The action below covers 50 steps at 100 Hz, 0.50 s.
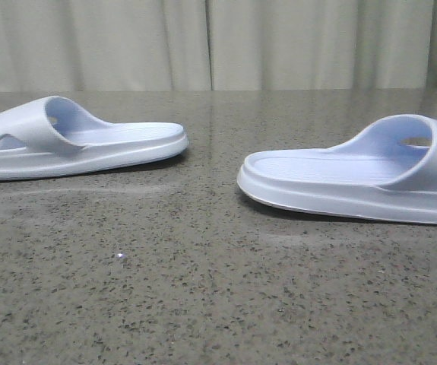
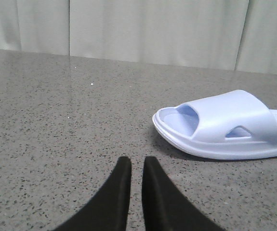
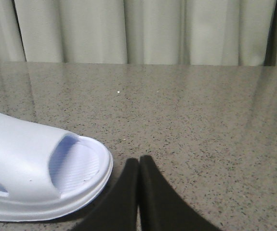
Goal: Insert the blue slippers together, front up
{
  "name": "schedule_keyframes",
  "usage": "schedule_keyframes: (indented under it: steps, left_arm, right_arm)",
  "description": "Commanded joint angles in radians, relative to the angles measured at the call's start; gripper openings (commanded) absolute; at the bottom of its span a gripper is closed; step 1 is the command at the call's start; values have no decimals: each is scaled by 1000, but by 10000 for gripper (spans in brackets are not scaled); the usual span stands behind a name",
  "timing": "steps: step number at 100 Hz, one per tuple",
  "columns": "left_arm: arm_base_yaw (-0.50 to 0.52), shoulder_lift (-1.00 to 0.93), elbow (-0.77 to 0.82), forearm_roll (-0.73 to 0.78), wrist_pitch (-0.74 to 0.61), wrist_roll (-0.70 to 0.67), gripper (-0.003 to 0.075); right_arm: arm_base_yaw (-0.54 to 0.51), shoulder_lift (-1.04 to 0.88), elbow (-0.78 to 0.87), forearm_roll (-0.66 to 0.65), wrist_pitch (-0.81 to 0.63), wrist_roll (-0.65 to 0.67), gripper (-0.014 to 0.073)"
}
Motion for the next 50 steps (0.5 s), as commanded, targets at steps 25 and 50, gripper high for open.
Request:
schedule_keyframes:
  steps: [25, 50]
  left_arm:
    - [-2, 12, 9, -20, -143, -6, 15]
    - [-2, 12, 9, -194, -154, -6, 15]
  right_arm:
    - [-7, -15, 20, 51, -149, -1, -89]
    - [-7, -15, 20, 345, -160, -1, -89]
